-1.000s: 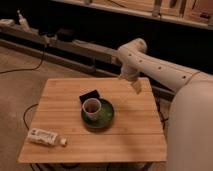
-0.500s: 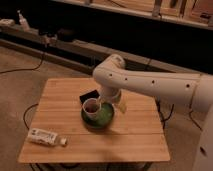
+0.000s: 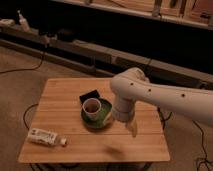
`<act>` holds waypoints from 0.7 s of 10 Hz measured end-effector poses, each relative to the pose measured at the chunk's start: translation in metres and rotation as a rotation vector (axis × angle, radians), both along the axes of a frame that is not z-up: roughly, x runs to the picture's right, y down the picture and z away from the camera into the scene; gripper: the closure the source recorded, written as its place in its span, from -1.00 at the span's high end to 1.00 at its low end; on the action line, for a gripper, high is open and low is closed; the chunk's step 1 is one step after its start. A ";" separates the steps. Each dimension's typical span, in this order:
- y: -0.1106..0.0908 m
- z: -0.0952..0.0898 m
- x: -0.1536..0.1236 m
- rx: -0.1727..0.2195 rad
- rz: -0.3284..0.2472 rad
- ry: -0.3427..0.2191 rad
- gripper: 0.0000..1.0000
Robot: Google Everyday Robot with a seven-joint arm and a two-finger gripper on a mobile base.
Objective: Move the arm in a circular motion
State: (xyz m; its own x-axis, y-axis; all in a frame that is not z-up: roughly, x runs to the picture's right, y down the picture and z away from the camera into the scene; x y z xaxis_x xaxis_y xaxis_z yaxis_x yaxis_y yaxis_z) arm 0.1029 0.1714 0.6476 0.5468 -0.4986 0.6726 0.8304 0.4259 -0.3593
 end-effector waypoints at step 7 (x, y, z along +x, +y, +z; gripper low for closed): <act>-0.120 0.074 0.198 0.190 0.345 0.429 0.60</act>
State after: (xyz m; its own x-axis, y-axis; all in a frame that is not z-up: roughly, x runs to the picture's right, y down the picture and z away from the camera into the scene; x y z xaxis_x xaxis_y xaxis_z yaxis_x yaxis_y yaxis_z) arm 0.3014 0.0511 0.7220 0.9029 -0.3333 0.2716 0.4292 0.7360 -0.5235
